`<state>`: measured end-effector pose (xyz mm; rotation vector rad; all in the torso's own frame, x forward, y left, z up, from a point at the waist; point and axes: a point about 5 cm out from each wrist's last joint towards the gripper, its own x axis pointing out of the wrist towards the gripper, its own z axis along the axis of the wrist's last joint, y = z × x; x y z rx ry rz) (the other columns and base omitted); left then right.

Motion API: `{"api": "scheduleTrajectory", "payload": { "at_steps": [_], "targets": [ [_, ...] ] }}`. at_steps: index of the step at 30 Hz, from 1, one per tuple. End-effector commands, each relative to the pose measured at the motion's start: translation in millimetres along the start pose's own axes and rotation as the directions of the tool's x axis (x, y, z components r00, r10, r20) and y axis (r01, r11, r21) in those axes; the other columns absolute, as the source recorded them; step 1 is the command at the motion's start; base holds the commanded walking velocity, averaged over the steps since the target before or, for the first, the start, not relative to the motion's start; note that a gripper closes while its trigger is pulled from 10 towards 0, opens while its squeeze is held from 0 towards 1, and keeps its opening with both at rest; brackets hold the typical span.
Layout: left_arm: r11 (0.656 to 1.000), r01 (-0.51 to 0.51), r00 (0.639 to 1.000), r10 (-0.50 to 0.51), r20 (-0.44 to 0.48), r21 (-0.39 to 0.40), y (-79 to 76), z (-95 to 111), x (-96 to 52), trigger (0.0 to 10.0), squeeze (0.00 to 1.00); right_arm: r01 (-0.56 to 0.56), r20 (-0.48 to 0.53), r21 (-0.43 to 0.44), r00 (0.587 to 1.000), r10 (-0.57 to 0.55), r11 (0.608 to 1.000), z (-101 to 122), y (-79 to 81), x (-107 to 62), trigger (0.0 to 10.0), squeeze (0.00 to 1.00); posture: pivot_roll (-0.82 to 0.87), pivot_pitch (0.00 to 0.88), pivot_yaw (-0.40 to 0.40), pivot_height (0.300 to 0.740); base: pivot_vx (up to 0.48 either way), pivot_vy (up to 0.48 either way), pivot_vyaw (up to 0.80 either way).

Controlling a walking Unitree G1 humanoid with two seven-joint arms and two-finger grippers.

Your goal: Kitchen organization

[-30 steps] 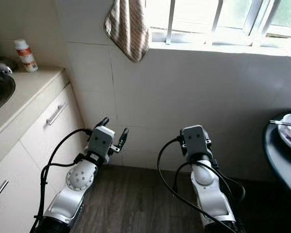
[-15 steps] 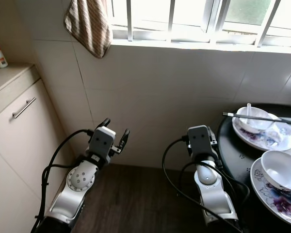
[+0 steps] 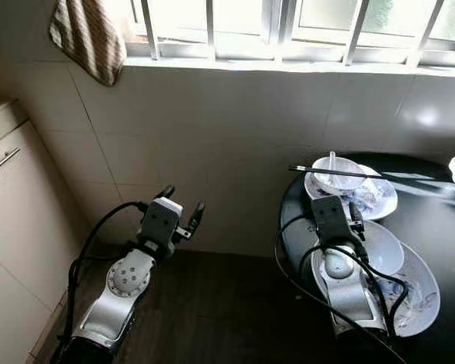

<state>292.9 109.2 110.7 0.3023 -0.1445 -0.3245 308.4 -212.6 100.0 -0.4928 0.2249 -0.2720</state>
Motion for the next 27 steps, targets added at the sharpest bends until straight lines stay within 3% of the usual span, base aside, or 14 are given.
{"api": "scheduleTrajectory", "payload": {
  "at_steps": [1, 12, 22, 27],
  "targets": [
    [1.0, -0.004, 1.0, 0.004, -0.016, 0.005, 3.6, -2.8, -0.7, 10.0, 0.0, -0.014, -0.003, 0.011, 1.0, 0.014, 1.0, 3.3, 4.9, 0.2, 10.0, 0.0, 0.04, 0.0, 0.003, 0.74, 0.0, 0.0, 0.0],
    [1.0, 0.005, 1.0, -0.005, -0.025, 0.007, 3.1, -4.7, -0.8, 10.0, 0.0, -0.027, -0.054, 0.03, 0.998, 0.029, 0.999, 2.9, 8.2, -0.4, 10.0, 0.0, 0.04, 0.0, 0.004, 0.74, 0.0, 0.0, 0.0],
    [1.0, 0.011, 1.0, -0.011, -0.028, 0.009, 2.4, -5.7, -0.8, 10.0, 0.0, -0.034, -0.175, 0.181, 0.982, 0.066, 0.983, -7.8, 11.4, -2.1, 10.0, 0.0, 0.04, 0.0, 0.006, 0.74, 0.0, 0.0, 0.0],
    [1.0, 0.01, 0.999, -0.009, -0.03, 0.007, 2.8, -6.4, -0.9, 10.0, 0.0, -0.017, -0.193, 0.187, 0.98, 0.053, 0.982, -8.7, 8.1, -1.3, 10.0, 0.0, 0.04, 0.0, 0.007, 0.74, 0.0, 0.0, 0.0]
  ]
}}
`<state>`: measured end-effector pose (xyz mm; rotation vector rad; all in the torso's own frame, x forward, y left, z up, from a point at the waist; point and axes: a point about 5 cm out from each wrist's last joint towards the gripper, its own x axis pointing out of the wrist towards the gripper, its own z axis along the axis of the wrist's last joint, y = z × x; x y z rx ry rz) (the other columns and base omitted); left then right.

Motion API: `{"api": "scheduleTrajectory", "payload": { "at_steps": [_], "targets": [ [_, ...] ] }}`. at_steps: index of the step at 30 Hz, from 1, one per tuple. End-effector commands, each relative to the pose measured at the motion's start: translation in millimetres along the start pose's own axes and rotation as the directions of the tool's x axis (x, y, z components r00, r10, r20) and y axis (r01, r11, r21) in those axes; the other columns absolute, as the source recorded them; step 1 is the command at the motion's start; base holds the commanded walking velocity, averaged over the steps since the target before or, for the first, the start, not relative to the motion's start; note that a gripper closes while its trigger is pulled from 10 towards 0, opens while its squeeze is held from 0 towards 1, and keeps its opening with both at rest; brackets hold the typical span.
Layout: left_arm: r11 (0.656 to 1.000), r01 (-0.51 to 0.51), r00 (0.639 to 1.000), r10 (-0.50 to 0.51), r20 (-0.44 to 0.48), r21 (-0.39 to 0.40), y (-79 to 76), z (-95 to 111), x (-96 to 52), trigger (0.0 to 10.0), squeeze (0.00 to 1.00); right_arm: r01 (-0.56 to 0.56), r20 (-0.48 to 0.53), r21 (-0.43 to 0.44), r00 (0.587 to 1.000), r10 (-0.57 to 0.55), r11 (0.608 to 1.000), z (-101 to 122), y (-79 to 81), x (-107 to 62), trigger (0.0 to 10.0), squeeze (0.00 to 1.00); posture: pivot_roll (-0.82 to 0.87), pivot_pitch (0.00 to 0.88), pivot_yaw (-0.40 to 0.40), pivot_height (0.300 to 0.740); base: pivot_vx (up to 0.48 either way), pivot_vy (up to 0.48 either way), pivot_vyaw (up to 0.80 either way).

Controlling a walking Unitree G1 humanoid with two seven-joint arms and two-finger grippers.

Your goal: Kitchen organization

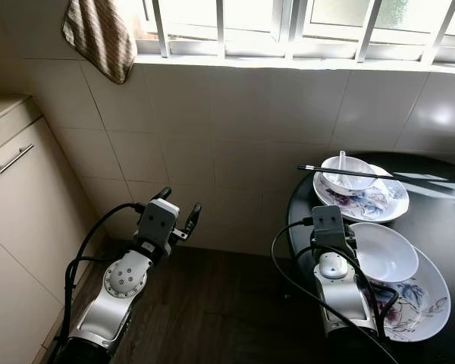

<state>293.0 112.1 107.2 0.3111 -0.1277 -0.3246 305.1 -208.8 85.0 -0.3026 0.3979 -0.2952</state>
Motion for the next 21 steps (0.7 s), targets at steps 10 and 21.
{"api": "scheduleTrajectory", "payload": {
  "at_steps": [10, 21],
  "targets": [
    [1.0, 0.007, 1.0, -0.007, -0.015, 0.002, 1.0, -2.9, 0.3, 10.0, 0.0, 0.031, 0.004, -0.041, 1.0, -0.031, 0.999, 11.3, -5.1, -3.3, 10.0, 0.0, 0.04, 0.0, 0.008, 0.74, 0.0, 0.0, 0.0],
    [1.0, 0.009, 1.0, -0.009, -0.019, 0.004, -0.4, -4.5, 0.2, 10.0, 0.0, 0.051, 0.043, -0.081, 0.998, -0.047, 0.995, 17.1, -4.8, -9.0, 10.0, 0.0, 0.03, 0.0, 0.003, 0.74, 0.0, 0.0, 0.0]
  ]
}}
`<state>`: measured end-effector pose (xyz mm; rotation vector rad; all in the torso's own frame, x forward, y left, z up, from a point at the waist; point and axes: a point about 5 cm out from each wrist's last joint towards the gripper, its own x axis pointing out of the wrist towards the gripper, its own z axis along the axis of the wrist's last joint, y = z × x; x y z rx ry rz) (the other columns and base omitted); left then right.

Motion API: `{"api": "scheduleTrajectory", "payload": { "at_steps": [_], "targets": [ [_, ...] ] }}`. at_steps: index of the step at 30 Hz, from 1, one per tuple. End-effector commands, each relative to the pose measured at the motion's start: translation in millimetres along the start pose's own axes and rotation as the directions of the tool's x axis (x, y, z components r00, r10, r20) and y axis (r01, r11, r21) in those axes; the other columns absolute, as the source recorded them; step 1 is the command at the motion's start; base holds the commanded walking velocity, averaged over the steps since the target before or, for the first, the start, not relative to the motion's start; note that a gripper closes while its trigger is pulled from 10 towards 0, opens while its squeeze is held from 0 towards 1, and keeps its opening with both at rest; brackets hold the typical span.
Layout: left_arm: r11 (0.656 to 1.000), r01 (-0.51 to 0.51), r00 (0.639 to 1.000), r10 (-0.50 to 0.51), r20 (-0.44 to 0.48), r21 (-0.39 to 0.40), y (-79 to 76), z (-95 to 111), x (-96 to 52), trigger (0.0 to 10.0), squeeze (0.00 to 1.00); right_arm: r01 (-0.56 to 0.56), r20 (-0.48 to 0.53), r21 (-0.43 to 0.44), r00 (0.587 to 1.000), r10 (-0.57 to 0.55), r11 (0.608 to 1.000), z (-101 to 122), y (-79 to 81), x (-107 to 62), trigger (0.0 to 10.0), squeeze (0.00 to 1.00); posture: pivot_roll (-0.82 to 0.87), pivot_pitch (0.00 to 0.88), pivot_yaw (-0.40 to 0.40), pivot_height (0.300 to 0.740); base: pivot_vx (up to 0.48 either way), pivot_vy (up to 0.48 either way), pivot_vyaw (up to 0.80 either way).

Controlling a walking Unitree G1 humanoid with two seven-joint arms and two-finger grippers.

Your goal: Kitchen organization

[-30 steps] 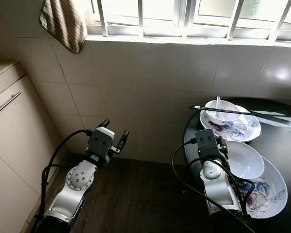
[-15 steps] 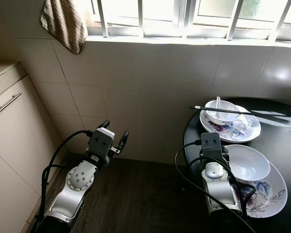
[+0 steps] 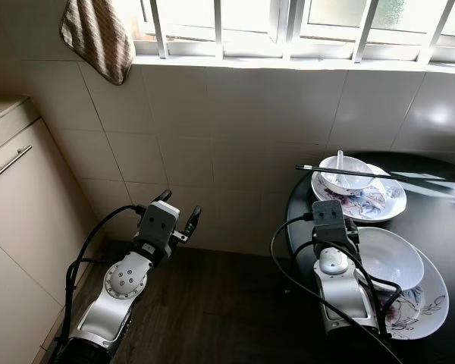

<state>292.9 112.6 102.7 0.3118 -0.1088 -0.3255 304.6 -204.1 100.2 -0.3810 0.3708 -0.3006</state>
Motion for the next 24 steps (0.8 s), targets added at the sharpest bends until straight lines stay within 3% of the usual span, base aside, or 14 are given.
{"api": "scheduleTrajectory", "payload": {
  "at_steps": [1, 5, 11, 24],
  "targets": [
    [1.0, 0.004, 1.0, -0.004, -0.001, 0.007, 1.1, -0.4, 0.8, 10.0, 0.0, 0.026, 0.009, -0.015, 1.0, -0.025, 1.0, 2.9, -4.9, -2.5, 10.0, 0.0, 0.03, 0.0, 0.003, 0.74, 0.0, 0.0, 0.0],
    [1.0, 0.005, 1.0, -0.005, -0.003, 0.007, 0.7, -1.2, 0.5, 10.0, 0.0, 0.058, -0.037, -0.011, 0.998, -0.059, 0.998, -2.5, -8.6, -3.0, 10.0, 0.0, 0.03, 0.0, 0.003, 0.74, 0.0, 0.0, 0.0],
    [1.0, 0.009, 1.0, -0.009, -0.005, 0.007, 0.0, -2.0, 0.2, 10.0, 0.0, 0.02, -0.087, 0.05, 0.996, -0.016, 0.999, -3.3, -6.7, -8.7, 10.0, 0.0, 0.02, 0.0, 0.003, 0.74, 0.0, 0.0, 0.0],
    [1.0, 0.013, 1.0, -0.013, -0.009, 0.005, -2.2, -3.9, -0.3, 10.0, 0.0, 0.039, -0.179, 0.006, 0.983, -0.037, 0.999, -17.4, -13.0, -13.9, 10.0, 0.0, 0.02, 0.0, -0.002, 0.74, 0.0, 0.0, 0.0]
  ]
}}
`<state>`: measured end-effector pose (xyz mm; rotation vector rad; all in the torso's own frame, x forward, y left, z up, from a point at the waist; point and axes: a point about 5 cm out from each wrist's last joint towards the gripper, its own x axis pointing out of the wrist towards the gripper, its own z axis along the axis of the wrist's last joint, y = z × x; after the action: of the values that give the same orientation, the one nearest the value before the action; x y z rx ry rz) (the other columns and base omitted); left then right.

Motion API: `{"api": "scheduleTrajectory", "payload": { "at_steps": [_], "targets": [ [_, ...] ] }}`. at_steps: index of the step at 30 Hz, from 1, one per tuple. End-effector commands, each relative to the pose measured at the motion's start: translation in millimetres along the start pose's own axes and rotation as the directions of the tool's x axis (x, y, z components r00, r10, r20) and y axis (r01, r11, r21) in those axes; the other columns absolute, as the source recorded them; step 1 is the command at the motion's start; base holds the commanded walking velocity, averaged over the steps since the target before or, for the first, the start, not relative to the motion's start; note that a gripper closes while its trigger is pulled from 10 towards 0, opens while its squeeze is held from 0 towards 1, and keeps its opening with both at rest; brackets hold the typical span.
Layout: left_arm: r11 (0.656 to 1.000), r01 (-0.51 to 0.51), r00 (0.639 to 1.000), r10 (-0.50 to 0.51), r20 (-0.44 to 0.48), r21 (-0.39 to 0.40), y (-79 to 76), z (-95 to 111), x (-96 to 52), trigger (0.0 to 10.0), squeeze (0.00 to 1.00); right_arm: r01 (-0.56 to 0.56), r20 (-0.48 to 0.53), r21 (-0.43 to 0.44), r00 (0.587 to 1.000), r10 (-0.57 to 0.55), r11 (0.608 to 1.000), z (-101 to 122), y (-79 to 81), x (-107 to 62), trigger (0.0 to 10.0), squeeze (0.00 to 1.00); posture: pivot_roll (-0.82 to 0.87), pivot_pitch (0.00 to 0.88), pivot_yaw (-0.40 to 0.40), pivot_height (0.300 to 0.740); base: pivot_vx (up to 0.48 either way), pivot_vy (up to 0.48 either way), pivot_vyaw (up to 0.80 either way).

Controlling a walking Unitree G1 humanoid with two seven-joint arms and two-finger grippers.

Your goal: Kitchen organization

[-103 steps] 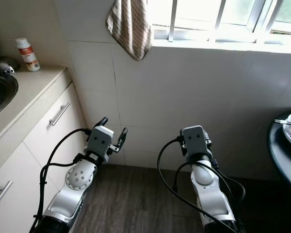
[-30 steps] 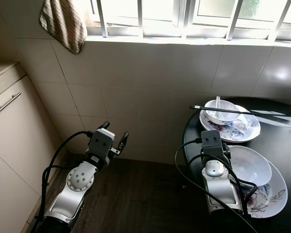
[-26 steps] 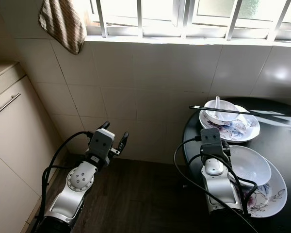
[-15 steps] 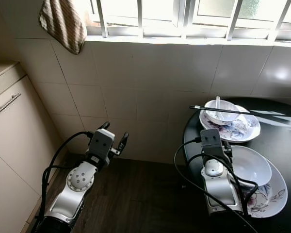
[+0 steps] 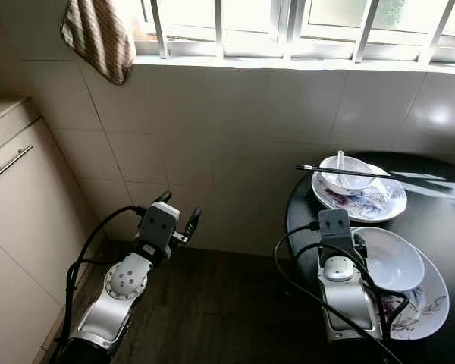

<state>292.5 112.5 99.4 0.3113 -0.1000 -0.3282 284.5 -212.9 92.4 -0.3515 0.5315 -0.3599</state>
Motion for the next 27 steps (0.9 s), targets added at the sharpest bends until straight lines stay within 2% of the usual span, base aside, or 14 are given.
{"api": "scheduleTrajectory", "payload": {
  "at_steps": [1, 3, 8, 11, 12, 13, 14, 15, 16, 22, 27],
  "targets": [
    [1.0, 0.009, 1.0, -0.009, -0.001, 0.007, -1.0, -1.0, 0.2, 10.0, 0.0, 0.034, -0.037, -0.01, 0.999, -0.034, 0.999, -2.9, -5.6, -0.5, 10.0, 0.0, 0.02, 0.0, -0.003, 0.74, 0.0, 0.0, 0.0],
    [1.0, 0.01, 1.0, -0.01, -0.002, 0.007, -0.9, -1.4, 0.3, 10.0, 0.0, 0.069, -0.072, -0.043, 0.995, -0.072, 0.997, -7.3, -8.4, 1.5, 10.0, 0.0, 0.02, 0.0, -0.003, 0.74, 0.0, 0.0, 0.0],
    [1.0, 0.009, 1.0, -0.009, -0.004, 0.007, -1.0, -1.8, 0.4, 10.0, 0.0, 0.023, -0.129, 0.019, 0.991, -0.02, 1.0, -12.5, -2.7, 0.3, 10.0, 0.0, 0.02, 0.0, -0.003, 0.74, 0.0, 0.0, 0.0],
    [1.0, 0.008, 1.0, -0.008, -0.004, 0.007, -1.0, -2.2, 0.3, 10.0, 0.0, 0.012, -0.122, 0.045, 0.992, -0.006, 0.999, -12.2, -0.8, -0.3, 10.0, 0.0, 0.02, 0.0, -0.003, 0.74, 0.0, 0.0, 0.0],
    [1.0, 0.008, 1.0, -0.008, -0.005, 0.007, -1.2, -2.5, 0.1, 10.0, 0.0, -0.007, -0.135, 0.08, 0.991, 0.018, 0.997, -11.8, 1.1, -1.5, 10.0, 0.0, 0.02, 0.0, -0.003, 0.74, 0.0, 0.0, 0.0],
    [1.0, 0.008, 1.0, -0.008, -0.006, 0.007, -1.3, -2.7, 0.1, 10.0, 0.0, -0.025, -0.135, 0.095, 0.99, 0.037, 0.995, -11.1, 2.5, -2.2, 6.4, 0.0, 0.02, 0.0, -0.003, 0.74, 0.0, 0.0, 0.0],
    [1.0, 0.009, 1.0, -0.009, -0.007, 0.007, -1.4, -2.8, 0.1, 10.0, 0.0, -0.036, -0.136, 0.103, 0.99, 0.05, 0.994, -10.5, 3.3, -2.8, 6.4, 0.0, 0.02, 0.0, -0.003, 0.74, 0.0, 0.0, 0.0],
    [1.0, 0.009, 1.0, -0.008, -0.007, 0.007, -1.3, -2.8, 0.2, 10.0, 0.0, -0.031, -0.12, 0.081, 0.992, 0.04, 0.996, -9.4, 2.4, -2.9, 2.7, 0.0, 0.02, 0.0, -0.003, 0.74, 0.0, 0.0, 0.0],
    [1.0, 0.008, 1.0, -0.008, -0.007, 0.006, -1.2, -2.8, 0.2, 10.0, 0.0, -0.022, -0.106, 0.063, 0.994, 0.029, 0.998, -8.7, 0.9, -3.0, 0.0, 0.0, 0.01, 0.0, -0.003, 0.74, 0.0, 0.0, 0.0],
    [1.0, 0.006, 1.0, -0.006, -0.01, 0.006, -1.0, -3.8, 0.4, 10.0, 0.0, 0.006, -0.083, -0.001, 0.997, -0.006, 1.0, -8.0, -4.5, -2.8, 0.0, 0.0, 0.01, 0.0, -0.003, 0.74, 0.0, 0.0, 0.0],
    [1.0, 0.007, 1.0, -0.006, -0.011, 0.007, -0.8, -3.9, 0.9, 10.0, 0.0, 0.0, -0.061, -0.015, 0.998, -0.001, 1.0, -5.5, -3.5, -3.7, 0.0, 0.0, 0.01, 0.0, -0.004, 0.74, 0.0, 0.0, 0.0]
  ]
}}
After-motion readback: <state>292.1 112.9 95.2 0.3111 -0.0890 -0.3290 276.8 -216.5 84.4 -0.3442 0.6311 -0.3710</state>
